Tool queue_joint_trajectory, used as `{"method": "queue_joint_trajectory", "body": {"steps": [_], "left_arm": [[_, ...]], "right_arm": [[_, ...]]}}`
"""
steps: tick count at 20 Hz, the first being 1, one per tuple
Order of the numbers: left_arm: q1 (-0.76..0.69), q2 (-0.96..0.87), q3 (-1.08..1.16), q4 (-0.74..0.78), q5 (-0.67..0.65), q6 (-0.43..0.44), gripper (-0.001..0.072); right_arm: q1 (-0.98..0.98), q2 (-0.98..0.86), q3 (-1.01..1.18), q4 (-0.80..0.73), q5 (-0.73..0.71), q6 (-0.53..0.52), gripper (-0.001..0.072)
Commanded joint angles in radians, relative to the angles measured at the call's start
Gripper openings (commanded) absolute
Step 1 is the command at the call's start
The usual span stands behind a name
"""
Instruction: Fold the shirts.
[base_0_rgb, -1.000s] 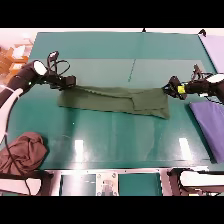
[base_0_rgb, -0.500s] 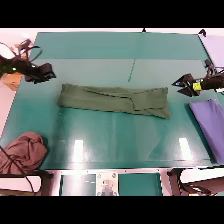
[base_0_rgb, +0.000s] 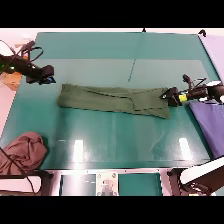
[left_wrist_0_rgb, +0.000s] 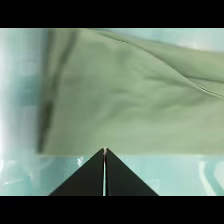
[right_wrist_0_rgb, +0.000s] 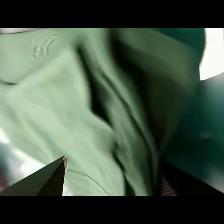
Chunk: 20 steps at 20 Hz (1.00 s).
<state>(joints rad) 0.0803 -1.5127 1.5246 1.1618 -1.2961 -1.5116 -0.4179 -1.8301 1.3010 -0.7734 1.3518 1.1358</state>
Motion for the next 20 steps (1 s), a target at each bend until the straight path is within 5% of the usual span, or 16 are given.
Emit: {"method": "queue_joint_trajectory", "body": {"steps": [1,3,4,14,20], "left_arm": [[-0.083,0.000,0.001,-0.046,0.037,0.031,0.0026],[-0.159,-0.004,-0.009,-0.076,0.086,0.043,0.0026],[-0.203,-0.006,-0.021,-0.089,0.129,0.053,0.0026],[-0.641,-0.325,-0.022,-0.416,0.649,0.230,0.0026],[-0.701,-0.529,0.163,-0.462,0.639,0.177,0.0025]], "right_arm": [[0.043,-0.085,0.053,-0.011,-0.038,-0.010,0.0527],[0.057,-0.092,0.093,-0.011,-0.047,-0.011,0.0110],[0.060,-0.092,0.113,-0.011,-0.039,-0.009,0.0024],[0.116,0.150,0.439,-0.011,0.310,0.059,0.0022],[0.173,0.236,0.634,0.000,0.417,0.132,0.0022]]}}
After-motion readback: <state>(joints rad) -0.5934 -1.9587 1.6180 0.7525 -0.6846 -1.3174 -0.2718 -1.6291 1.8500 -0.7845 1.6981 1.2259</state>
